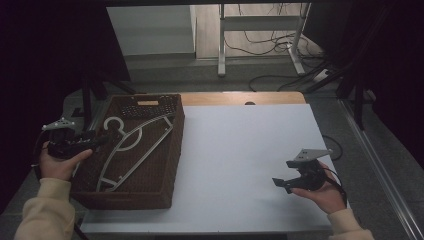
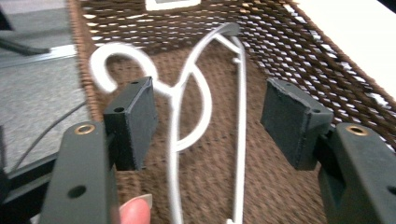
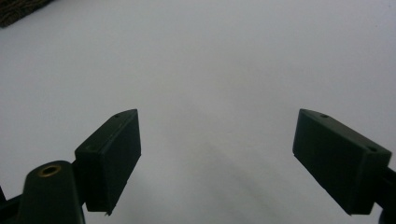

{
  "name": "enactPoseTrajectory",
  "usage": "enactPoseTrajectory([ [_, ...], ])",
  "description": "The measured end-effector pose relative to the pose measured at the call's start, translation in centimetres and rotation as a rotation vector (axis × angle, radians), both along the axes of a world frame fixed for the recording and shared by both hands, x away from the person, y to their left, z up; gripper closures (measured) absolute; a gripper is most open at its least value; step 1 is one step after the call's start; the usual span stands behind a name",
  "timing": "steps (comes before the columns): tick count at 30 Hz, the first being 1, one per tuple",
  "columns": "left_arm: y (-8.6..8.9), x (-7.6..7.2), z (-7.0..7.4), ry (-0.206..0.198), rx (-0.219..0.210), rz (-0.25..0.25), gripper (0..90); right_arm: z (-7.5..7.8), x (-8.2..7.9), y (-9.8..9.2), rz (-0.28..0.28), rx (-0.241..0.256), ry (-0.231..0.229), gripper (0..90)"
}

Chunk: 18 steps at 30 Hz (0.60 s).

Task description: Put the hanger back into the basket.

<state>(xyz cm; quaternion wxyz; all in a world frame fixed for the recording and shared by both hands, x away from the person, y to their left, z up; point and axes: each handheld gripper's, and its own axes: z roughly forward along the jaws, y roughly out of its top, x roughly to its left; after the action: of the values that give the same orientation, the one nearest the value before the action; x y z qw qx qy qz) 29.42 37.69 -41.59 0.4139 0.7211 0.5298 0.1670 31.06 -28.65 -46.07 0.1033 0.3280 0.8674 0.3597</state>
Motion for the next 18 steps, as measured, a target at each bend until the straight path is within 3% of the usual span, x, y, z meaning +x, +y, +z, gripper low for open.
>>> enactPoseTrajectory([
  [2, -0.5, -0.5, 0.1, 0.01, -0.022, -0.046, 32.1, 0.0, 0.0, 0.0, 0.0, -0.001, 0.001, 15.0],
  [9, -1.6, -1.4, 0.1, 0.013, -0.018, -0.084, 26.5, -0.1, 0.1, 0.1, 0.003, -0.005, 0.0, 14.9],
  [13, -2.5, -1.8, -0.1, 0.031, -0.046, -0.105, 25.8, -0.1, 0.0, 0.1, 0.007, -0.005, -0.003, 14.8],
  [18, -3.7, -2.5, -0.2, 0.019, -0.049, -0.138, 25.7, 0.0, 0.0, -0.2, -0.003, 0.01, -0.008, 14.8],
])
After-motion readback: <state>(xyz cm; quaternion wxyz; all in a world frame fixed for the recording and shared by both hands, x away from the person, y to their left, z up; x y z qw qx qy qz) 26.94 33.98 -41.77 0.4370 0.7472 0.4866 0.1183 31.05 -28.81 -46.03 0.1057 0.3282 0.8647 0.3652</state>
